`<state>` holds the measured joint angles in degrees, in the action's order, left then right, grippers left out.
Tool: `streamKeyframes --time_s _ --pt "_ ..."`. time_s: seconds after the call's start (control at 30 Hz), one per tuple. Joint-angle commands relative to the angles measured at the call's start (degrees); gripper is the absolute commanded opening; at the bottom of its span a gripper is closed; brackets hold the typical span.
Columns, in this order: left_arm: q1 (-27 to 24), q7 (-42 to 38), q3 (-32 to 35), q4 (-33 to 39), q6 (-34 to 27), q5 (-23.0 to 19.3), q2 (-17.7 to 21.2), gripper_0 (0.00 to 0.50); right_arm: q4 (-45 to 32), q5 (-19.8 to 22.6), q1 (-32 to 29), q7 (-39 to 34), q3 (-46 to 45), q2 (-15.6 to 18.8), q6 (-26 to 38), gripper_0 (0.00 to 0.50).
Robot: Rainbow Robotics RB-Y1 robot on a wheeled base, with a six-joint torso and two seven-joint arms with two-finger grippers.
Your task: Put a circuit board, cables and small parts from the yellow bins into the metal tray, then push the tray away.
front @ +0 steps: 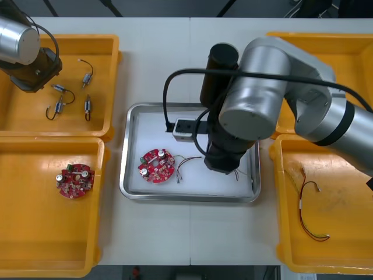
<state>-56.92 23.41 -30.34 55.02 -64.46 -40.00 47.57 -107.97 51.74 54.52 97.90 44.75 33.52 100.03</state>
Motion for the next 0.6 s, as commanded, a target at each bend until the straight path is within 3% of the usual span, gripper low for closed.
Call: streamKeyframes --time_s 0.03,0.27,0.6 --pt "-2.94 -1.35 -0.51 -0.09 0.74 -1.92 -0.55 0.500 -2.86 2.40 -0.29 -5.00 -7.57 2.87 3.86 0.500" --pt "-2.94 -1.44 -0.68 -0.35 1.00 -2.36 -0.90 0.500 -3.65 4.16 -0.82 -18.27 -14.78 6.03 8.26 0.500" --pt "-2.85 -1.35 -3.41 -2.55 4.78 -5.61 -0.90 0.500 -3.65 6.18 -2.05 -40.33 -18.47 15.87 8.26 0.500"
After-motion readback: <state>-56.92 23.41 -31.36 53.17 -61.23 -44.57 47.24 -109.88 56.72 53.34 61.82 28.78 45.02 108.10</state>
